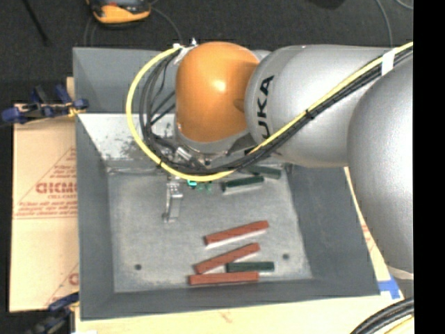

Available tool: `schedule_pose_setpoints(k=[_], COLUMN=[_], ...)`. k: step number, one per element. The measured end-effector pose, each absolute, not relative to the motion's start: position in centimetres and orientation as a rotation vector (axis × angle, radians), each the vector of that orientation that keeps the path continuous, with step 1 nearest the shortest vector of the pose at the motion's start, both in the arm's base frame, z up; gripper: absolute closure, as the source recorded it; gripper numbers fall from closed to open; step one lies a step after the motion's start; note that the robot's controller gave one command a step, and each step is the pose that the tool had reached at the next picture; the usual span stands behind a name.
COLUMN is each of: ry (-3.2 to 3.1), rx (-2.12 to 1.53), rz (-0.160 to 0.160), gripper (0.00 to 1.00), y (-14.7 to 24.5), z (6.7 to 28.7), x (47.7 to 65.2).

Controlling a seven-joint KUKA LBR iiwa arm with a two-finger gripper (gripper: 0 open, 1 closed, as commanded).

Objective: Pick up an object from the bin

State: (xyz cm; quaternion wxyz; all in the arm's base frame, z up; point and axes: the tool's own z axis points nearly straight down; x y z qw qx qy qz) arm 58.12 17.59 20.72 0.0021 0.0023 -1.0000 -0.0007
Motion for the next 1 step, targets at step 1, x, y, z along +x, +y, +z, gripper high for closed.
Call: schedule_pose_setpoints(k=[1], ry=[-3.145], rx=[0.002], rz=[-0.004], gripper=[0.00], y=[17.52], z=[21.20], x=[58.29])
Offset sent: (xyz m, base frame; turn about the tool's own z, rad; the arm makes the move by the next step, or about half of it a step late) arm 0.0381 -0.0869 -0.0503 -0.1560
